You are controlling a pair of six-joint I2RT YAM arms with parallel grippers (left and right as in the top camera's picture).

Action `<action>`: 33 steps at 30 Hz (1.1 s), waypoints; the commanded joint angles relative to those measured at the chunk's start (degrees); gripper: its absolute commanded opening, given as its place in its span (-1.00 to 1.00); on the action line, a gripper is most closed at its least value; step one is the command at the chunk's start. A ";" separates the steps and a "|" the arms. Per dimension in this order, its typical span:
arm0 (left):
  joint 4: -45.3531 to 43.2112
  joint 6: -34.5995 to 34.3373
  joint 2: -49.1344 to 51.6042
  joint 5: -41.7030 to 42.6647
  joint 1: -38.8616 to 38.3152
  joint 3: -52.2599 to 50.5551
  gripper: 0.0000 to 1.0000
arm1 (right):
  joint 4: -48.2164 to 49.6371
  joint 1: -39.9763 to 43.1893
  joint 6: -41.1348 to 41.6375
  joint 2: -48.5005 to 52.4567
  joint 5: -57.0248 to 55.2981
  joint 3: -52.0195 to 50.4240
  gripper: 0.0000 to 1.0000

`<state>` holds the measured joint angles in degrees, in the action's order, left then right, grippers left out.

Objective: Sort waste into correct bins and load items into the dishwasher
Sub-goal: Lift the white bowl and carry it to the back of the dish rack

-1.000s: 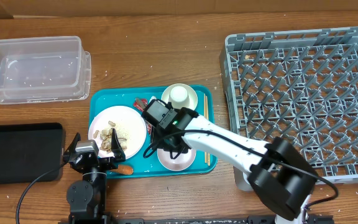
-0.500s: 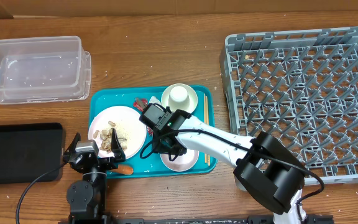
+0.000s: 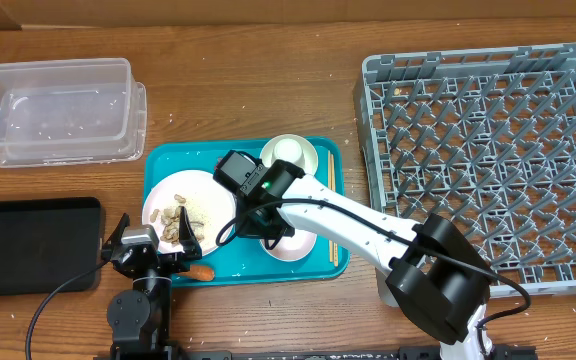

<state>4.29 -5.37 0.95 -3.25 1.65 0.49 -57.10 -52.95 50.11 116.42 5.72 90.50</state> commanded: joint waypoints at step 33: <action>-0.11 1.11 -0.68 0.11 0.20 -0.22 0.99 | 1.44 58.53 -50.77 -19.12 57.40 0.02 -0.92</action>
<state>4.29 -5.37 0.95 -3.25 1.65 0.49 -57.54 3.03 3.40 94.56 51.81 91.85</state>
